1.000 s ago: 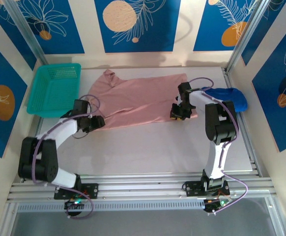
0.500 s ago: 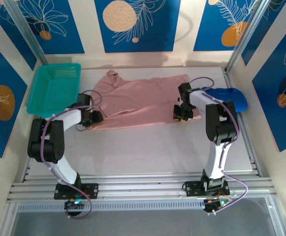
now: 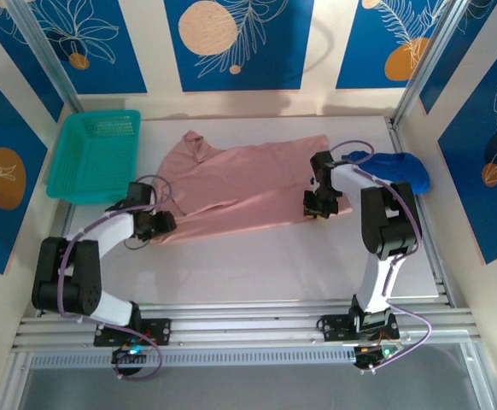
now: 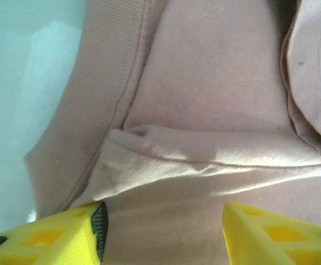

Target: Fold the inside-out t-shirt

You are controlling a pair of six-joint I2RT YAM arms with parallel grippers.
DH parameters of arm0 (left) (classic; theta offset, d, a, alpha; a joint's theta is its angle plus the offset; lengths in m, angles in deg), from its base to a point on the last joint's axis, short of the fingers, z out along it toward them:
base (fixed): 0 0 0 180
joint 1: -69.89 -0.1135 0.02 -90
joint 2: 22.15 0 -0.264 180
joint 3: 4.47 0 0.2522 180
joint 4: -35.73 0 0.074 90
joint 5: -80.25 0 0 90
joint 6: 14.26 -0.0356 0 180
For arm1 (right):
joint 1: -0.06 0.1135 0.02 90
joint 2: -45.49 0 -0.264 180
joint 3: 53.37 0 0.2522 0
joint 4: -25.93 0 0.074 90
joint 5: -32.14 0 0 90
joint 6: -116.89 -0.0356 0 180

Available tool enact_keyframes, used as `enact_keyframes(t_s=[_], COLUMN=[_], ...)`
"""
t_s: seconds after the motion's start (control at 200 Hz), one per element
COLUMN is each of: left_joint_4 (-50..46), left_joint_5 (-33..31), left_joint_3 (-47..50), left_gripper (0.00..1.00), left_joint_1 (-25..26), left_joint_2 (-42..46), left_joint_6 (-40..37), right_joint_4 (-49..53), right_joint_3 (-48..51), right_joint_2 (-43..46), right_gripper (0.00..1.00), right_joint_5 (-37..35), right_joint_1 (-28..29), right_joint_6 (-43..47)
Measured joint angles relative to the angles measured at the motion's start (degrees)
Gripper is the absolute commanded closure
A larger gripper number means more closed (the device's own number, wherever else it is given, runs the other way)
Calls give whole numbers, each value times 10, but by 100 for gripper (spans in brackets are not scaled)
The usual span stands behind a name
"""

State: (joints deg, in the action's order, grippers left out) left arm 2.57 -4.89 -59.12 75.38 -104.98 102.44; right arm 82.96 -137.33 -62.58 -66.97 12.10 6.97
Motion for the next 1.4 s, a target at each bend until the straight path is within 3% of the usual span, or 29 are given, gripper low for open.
enact_keyframes(t_s=[0.31, 0.5, 0.74, 1.16, 1.4], left_joint_4=[-20, 3, 16, 28, 31], left_joint_5=[13, 26, 26, 46, 50], left_joint_3=[-23, -75, -130, -151, -153], left_gripper=[41, 42, 49, 71, 89], left_joint_1=[26, 75, 81, 82, 83], left_joint_2=[60, -3, -103, -158, -167], left_joint_6=[13, 12, 1, 2, 2], right_joint_4=[22, 22, 22, 22, 22], right_joint_3=[31, 26, 24, 24, 24], right_joint_2=[34, 35, 35, 35, 35], right_gripper=[72, 71, 72, 72, 72], right_joint_5=[1, 5, 5, 5, 5], right_joint_1=[26, 26, 26, 26, 26], right_joint_6=[-13, -13, -13, -13, -12])
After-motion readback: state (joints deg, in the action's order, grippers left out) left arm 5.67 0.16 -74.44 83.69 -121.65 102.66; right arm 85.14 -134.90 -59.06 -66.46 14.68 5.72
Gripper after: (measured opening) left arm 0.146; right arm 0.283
